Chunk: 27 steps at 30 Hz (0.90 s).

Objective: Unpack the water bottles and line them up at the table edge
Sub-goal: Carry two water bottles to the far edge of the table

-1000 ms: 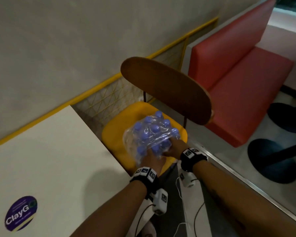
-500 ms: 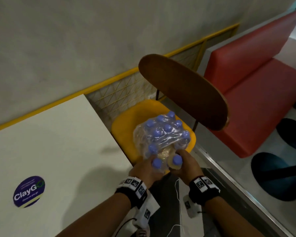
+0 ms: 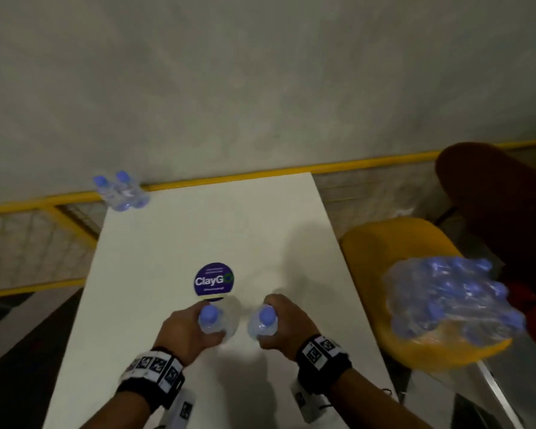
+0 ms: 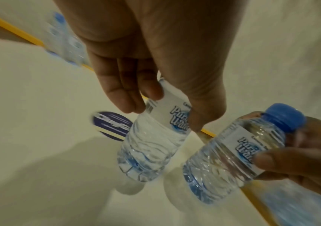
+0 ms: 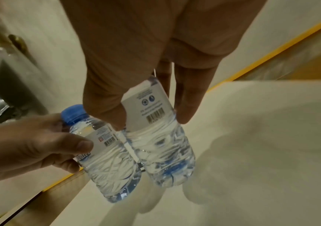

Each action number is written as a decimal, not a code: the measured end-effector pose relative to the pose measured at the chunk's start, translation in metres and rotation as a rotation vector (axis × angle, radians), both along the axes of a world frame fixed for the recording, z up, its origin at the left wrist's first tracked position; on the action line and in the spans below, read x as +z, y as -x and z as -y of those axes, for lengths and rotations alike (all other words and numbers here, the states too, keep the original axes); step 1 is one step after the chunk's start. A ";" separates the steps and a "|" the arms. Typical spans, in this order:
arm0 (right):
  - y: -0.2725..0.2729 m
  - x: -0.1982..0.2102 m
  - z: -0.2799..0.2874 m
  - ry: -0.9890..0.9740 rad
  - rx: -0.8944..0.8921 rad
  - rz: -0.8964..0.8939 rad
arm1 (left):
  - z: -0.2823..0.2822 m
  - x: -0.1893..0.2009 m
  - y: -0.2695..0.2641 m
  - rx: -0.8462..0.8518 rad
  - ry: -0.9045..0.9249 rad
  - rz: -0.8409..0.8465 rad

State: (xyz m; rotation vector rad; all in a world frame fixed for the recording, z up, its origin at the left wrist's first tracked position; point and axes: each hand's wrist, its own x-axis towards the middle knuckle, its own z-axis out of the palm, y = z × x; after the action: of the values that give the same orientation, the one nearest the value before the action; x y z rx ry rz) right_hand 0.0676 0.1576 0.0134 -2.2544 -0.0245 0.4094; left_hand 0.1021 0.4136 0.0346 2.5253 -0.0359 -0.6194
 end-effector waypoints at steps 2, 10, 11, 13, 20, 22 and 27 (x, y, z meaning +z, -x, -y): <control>-0.023 0.000 -0.048 -0.047 0.045 -0.005 | -0.051 -0.001 -0.008 0.091 -0.019 -0.022; -0.094 -0.031 -0.191 -0.003 0.164 -0.020 | -0.162 -0.037 -0.052 0.207 -0.123 -0.065; -0.100 -0.033 -0.207 0.016 0.168 -0.006 | -0.172 -0.042 -0.057 0.218 -0.120 -0.073; -0.109 -0.037 -0.229 0.055 0.166 0.006 | -0.182 -0.049 -0.067 0.217 -0.116 -0.085; -0.131 -0.052 -0.272 0.176 0.154 -0.007 | -0.198 -0.060 -0.101 0.069 -0.175 -0.122; -0.131 -0.055 -0.273 0.182 0.145 0.008 | -0.202 -0.057 -0.102 0.058 -0.155 -0.110; -0.130 -0.057 -0.275 0.198 0.107 0.014 | -0.207 -0.055 -0.106 0.009 -0.109 -0.117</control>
State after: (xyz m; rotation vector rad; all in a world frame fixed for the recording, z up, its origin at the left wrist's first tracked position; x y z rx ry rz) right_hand 0.1979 0.4322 -0.0438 -2.4588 -0.1164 0.4712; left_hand 0.2077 0.6208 -0.0208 2.5865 0.0533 -0.7840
